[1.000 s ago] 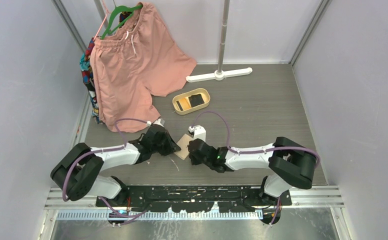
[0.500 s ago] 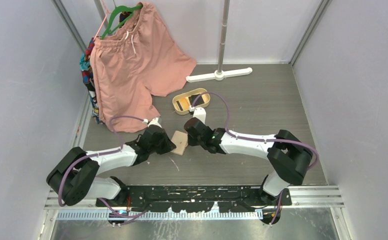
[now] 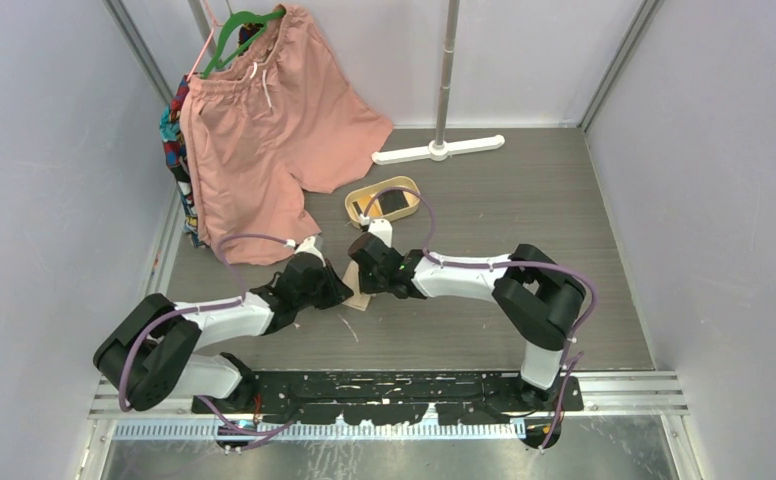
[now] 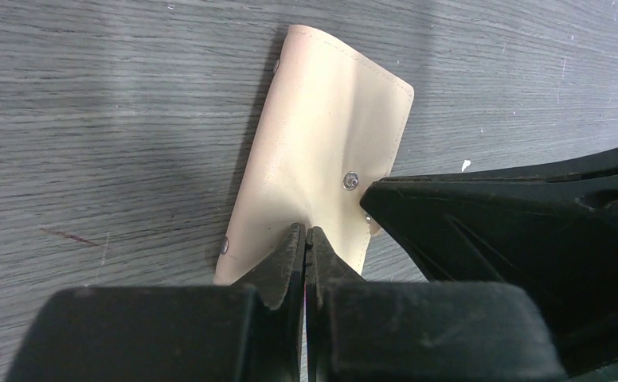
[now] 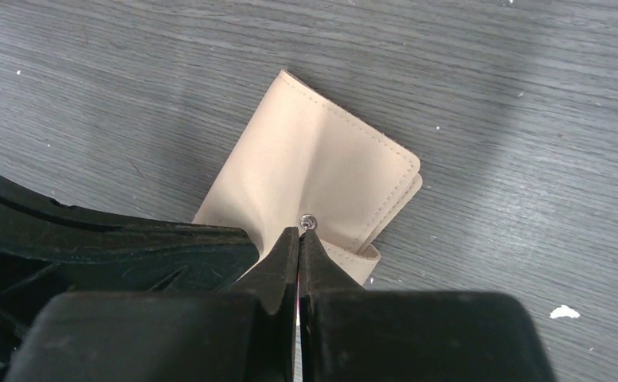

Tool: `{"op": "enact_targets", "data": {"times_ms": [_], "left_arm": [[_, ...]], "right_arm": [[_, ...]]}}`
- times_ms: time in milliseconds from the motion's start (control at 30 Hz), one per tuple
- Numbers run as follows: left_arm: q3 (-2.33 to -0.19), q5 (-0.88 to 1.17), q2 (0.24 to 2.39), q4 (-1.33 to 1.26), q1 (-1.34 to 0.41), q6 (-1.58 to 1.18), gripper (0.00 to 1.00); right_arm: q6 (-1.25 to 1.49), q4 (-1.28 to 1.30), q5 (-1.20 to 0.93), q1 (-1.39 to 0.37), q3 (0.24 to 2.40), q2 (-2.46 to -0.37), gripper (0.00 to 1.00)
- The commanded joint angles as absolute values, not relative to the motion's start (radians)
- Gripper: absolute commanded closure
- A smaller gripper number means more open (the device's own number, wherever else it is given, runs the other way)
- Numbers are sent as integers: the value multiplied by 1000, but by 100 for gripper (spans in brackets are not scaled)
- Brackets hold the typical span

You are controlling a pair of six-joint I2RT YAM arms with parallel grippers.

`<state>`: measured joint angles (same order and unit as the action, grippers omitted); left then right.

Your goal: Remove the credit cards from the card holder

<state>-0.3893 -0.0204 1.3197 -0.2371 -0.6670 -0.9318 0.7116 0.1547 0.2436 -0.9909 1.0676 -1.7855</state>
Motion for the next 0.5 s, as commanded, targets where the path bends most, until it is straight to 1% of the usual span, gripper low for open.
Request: {"op": "enact_targets", "data": {"times_ms": [0,300,467], "left_arm": [[-362,-33,1349,-224,-663,-907,100],[-359,-19,1372,-252,-663,-907,100],[-360,-23,1372,-249,-663,-904,100]], "right_arm": [[729,145,248,-992,1121,-1796,99],[726,141,276,-992,1153,-1844,99],[726,134,324,-992,1142,-1822,99]]}}
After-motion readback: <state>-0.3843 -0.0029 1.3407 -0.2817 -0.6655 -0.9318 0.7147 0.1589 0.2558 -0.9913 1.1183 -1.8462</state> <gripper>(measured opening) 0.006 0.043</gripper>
